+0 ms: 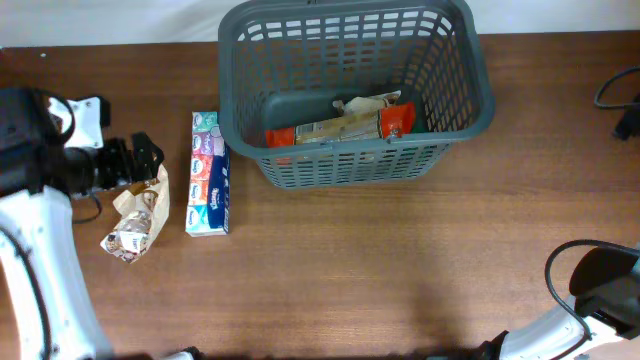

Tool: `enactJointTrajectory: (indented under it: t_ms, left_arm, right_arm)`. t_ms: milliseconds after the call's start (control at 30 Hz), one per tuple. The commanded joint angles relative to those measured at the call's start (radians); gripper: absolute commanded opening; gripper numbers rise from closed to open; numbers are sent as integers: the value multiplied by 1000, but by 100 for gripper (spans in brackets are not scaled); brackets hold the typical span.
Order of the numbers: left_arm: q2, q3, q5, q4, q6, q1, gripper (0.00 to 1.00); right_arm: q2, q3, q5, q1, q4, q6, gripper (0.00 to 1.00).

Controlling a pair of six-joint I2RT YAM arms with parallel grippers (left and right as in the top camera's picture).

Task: Pack container
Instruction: 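Move the left gripper over the crumpled snack bag, then lower the left gripper and close it on the snack bag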

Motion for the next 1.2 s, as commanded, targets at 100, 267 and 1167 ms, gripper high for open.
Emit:
enactJointTrajectory:
  t_ms: [100, 267, 1167]
  left_arm:
    - [124, 15, -58, 4, 37, 5, 99]
    - [230, 15, -103, -31, -108, 5, 99]
    - [266, 15, -467, -138, -29, 8, 99]
  right_arm:
    - [-4, -5, -5, -3, 3, 9, 99]
    - [-4, -5, -5, -3, 3, 9, 99]
    - [-4, -5, -5, -3, 3, 9, 99]
